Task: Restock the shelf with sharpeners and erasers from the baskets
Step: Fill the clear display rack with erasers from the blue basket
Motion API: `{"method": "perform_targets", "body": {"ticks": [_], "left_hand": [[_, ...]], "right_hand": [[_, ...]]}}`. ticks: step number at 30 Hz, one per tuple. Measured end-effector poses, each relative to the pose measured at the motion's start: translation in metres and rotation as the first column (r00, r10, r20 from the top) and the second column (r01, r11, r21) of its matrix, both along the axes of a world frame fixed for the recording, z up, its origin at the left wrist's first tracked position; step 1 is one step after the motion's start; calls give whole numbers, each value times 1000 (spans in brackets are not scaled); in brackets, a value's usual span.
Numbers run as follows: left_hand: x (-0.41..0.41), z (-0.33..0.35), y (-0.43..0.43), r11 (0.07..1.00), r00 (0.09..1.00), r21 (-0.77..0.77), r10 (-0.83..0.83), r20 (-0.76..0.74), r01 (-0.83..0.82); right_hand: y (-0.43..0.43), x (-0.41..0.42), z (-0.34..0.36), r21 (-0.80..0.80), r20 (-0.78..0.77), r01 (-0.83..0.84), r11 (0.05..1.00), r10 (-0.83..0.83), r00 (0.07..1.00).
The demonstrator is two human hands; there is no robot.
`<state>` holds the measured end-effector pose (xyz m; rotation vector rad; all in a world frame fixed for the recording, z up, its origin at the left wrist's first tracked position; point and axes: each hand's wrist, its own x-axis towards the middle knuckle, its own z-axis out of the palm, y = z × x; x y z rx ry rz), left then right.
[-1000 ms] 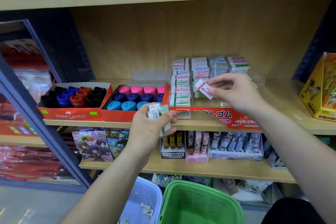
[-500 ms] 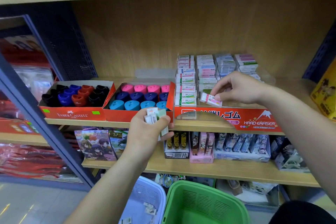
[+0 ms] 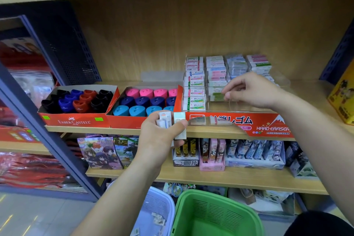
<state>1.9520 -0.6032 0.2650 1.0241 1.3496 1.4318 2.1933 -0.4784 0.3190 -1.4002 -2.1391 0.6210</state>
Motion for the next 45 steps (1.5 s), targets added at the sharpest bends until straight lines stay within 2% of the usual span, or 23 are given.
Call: {"method": "perform_targets", "body": {"ticks": [3, 6, 10, 13, 19, 25, 30, 34, 38, 41, 45], "left_hand": [[8, 3, 2, 1000, 999, 18, -23, -39, 24], [18, 9, 6, 998, 999, 47, -43, -33, 45], [30, 17, 10, 995, 998, 89, -54, 26, 51], [33, 20, 10, 994, 998, 107, -43, 54, 37], [26, 19, 2, 994, 990, 86, -72, 120, 62], [21, 18, -4, 994, 995, 72, -90, 52, 86], [22, 17, -2, 995, 995, 33, -96, -32, 97], [17, 20, 5, 997, 989, 36, -67, -133, 73], [11, 29, 16, 997, 976, 58, -46, -211, 60], [6, 35, 22, 997, 974, 63, -23, -225, 38], [2, 37, 27, 999, 959, 46, 4, -282, 9]], "right_hand": [[-20, -3, -3, 119, -185, 73, 990, -50, 982], [-49, -16, -8, 133, -343, 43, 990, 5, 939], [-79, -37, -14, -18, -384, -147, 989, 129, 914], [-88, -42, -19, -113, -454, -235, 965, 160, 877], [-91, -40, -19, -210, -595, -267, 941, 94, 798], [-92, -35, -20, -264, -695, -258, 929, 2, 719], [-84, -27, -23, -203, -704, -145, 969, -41, 709], [-66, -8, -16, -120, -668, 82, 989, -142, 731], [-27, 3, -3, -23, -612, 264, 964, -222, 759], [7, 2, 3, 65, -468, 330, 942, -263, 844], [37, -6, 2, 100, -181, 219, 971, -199, 963]]}}
